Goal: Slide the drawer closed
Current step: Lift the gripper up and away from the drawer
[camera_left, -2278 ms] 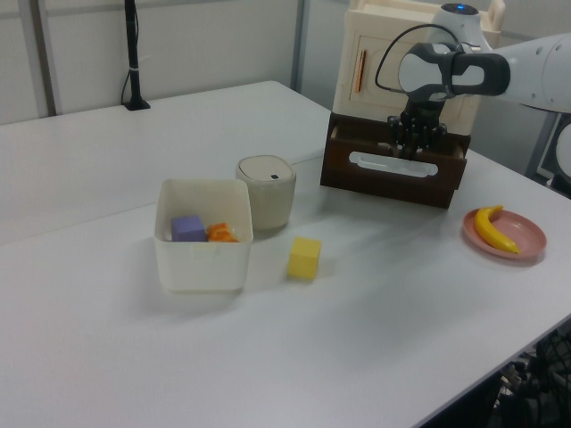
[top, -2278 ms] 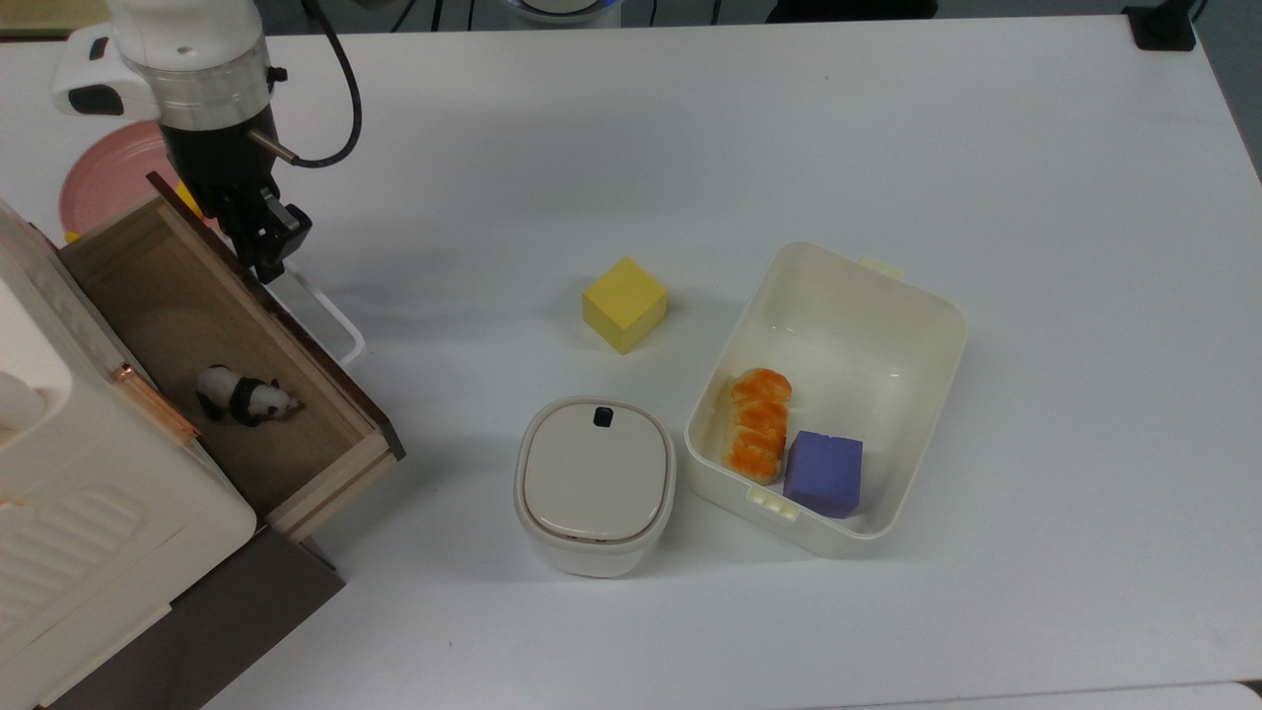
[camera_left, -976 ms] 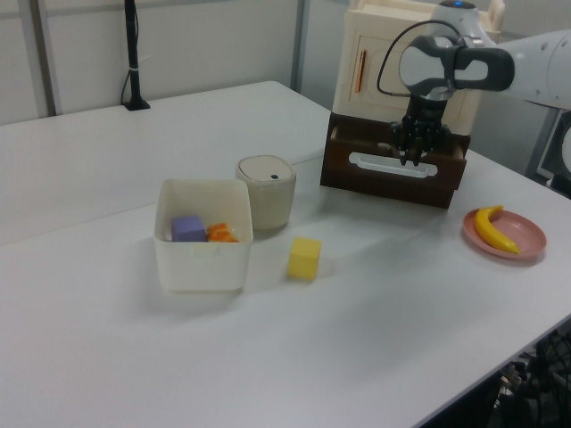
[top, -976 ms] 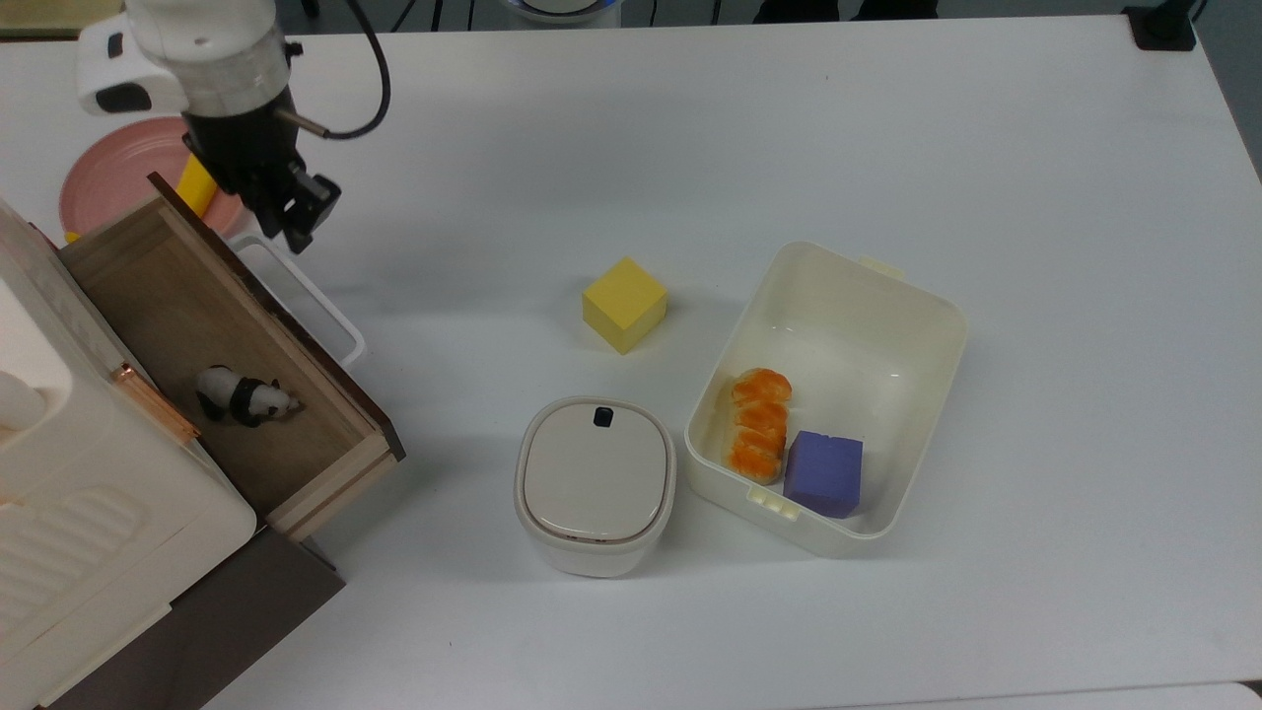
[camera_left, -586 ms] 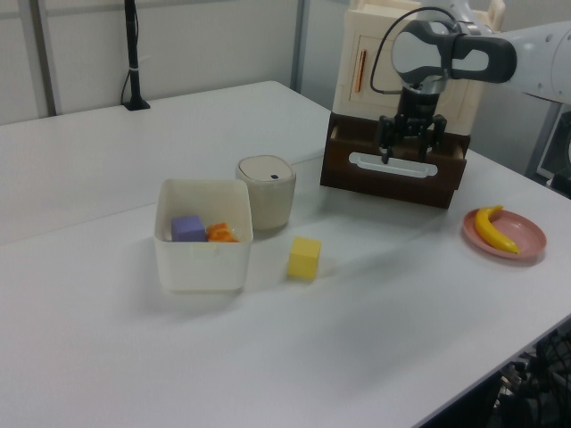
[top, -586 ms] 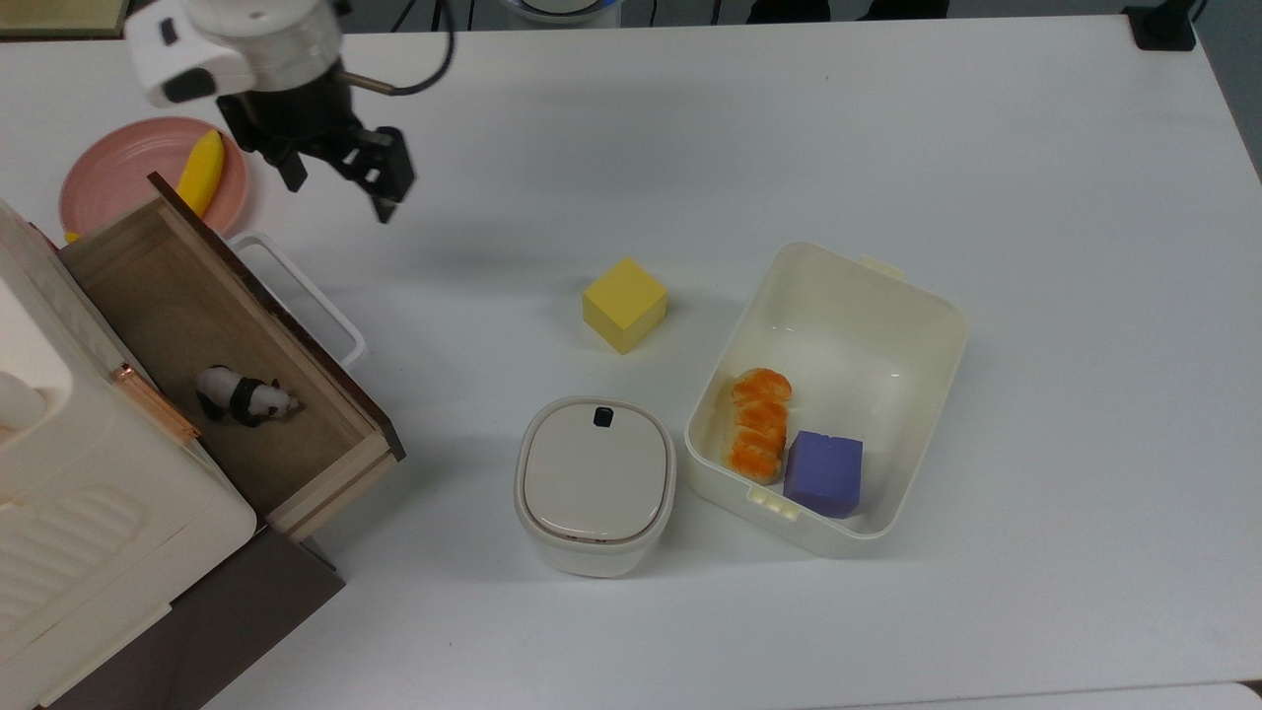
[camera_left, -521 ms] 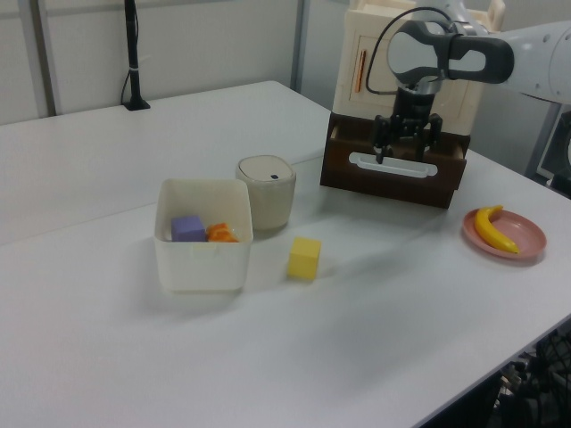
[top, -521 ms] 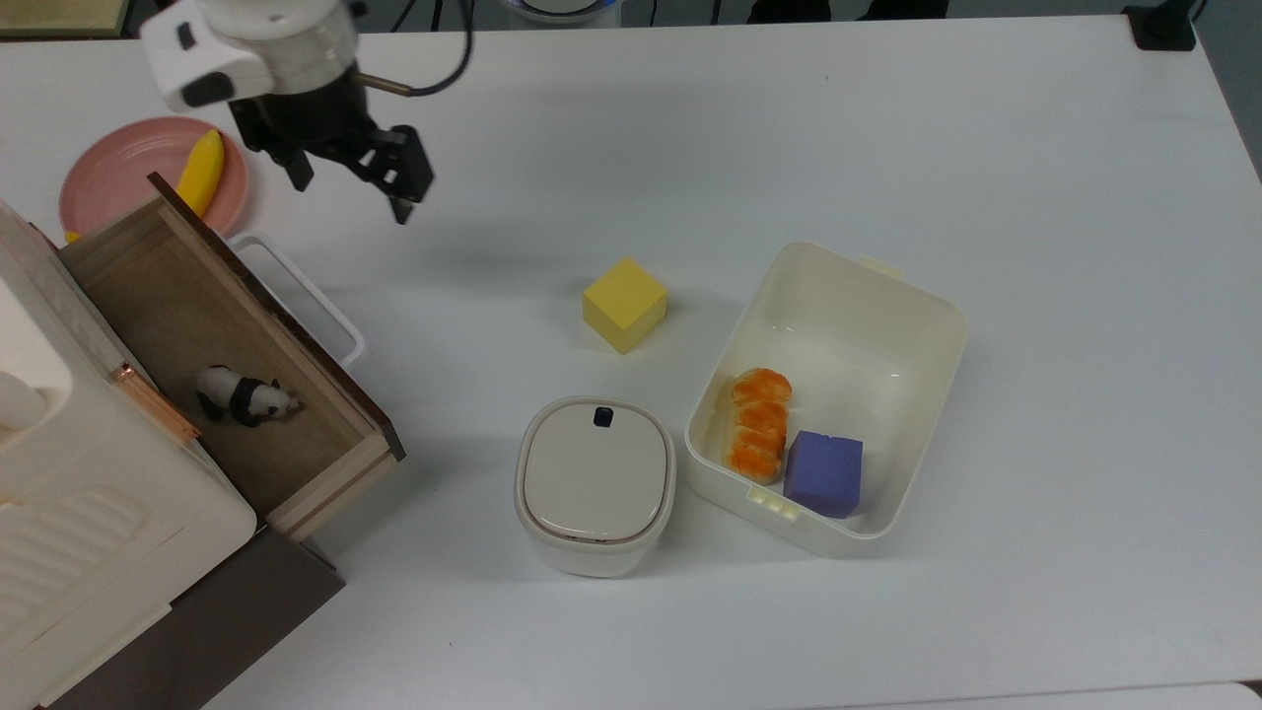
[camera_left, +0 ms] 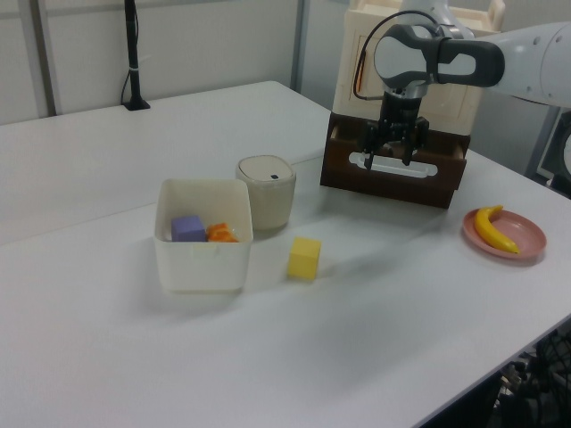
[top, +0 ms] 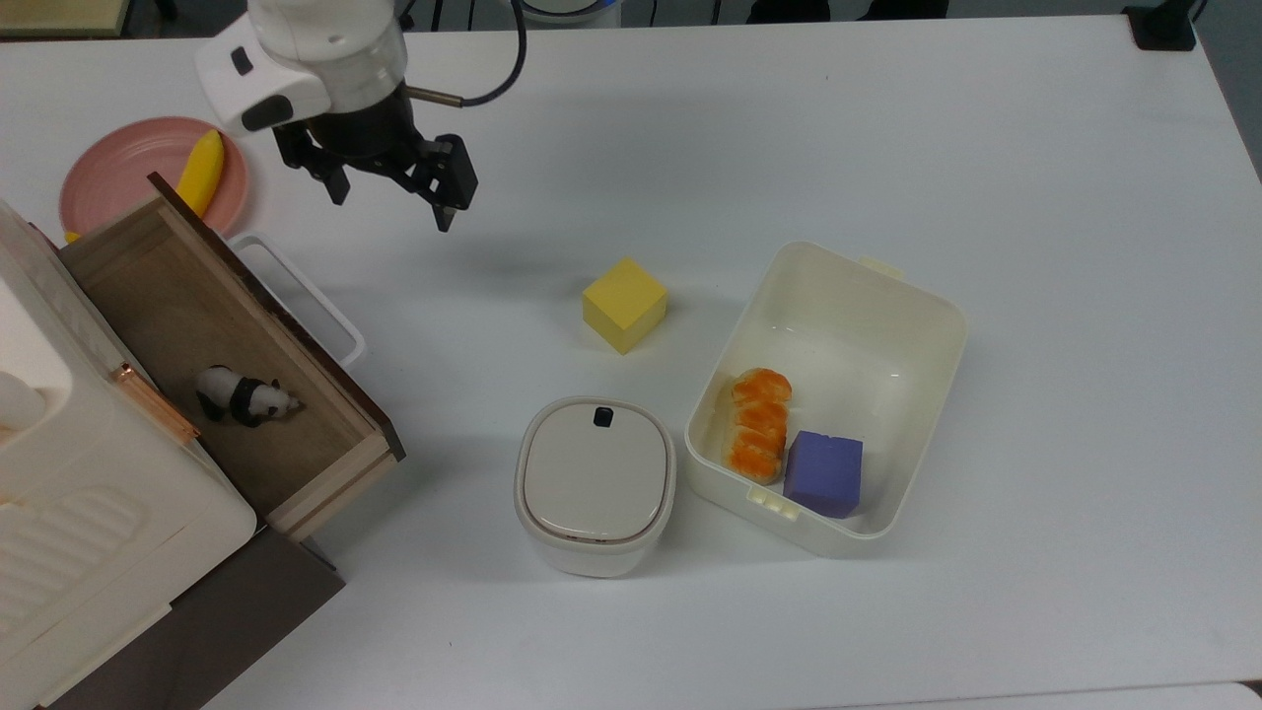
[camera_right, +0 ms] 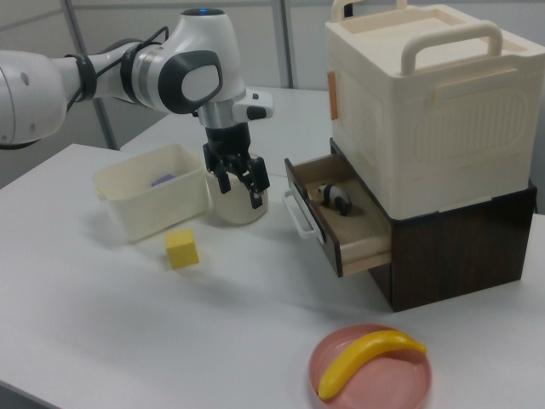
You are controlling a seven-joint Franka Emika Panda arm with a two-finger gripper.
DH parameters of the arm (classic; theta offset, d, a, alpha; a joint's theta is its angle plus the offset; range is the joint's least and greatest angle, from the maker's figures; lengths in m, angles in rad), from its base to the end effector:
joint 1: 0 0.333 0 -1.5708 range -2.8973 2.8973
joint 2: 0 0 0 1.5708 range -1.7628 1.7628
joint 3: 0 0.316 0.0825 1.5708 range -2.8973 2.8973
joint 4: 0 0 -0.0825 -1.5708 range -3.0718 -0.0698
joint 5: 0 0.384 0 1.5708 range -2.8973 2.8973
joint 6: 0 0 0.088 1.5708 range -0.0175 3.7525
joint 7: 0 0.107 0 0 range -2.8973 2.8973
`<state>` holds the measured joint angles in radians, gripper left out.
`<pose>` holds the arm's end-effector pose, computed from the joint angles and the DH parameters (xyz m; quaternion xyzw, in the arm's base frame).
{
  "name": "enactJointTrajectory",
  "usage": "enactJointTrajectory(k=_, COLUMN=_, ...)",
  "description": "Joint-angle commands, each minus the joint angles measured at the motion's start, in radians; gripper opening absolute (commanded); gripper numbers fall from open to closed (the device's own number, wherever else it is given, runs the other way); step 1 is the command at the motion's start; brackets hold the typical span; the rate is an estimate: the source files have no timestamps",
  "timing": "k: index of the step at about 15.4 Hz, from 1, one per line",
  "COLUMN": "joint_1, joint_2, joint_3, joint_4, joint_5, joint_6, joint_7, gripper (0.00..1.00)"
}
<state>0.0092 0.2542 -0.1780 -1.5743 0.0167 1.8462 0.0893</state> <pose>0.6338 -0.0956 0.4968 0.9916 -0.1278 0.0103 0.0146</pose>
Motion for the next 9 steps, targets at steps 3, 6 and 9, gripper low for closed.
enactJointTrajectory(k=3, joint_1=0.028, joint_2=0.026, joint_3=-0.006, joint_4=-0.001, joint_5=0.008, joint_6=-0.015, joint_7=0.024, gripper=0.99)
enactJointTrajectory(k=6, joint_1=0.028, joint_2=0.052, joint_3=-0.006, joint_4=0.000, joint_5=0.017, joint_6=0.016, joint_7=0.067, gripper=0.93)
enactJointTrajectory(k=9, joint_1=0.021, joint_2=0.072, joint_3=-0.006, joint_4=-0.004, joint_5=0.017, joint_6=0.089, joint_7=0.144, gripper=0.93)
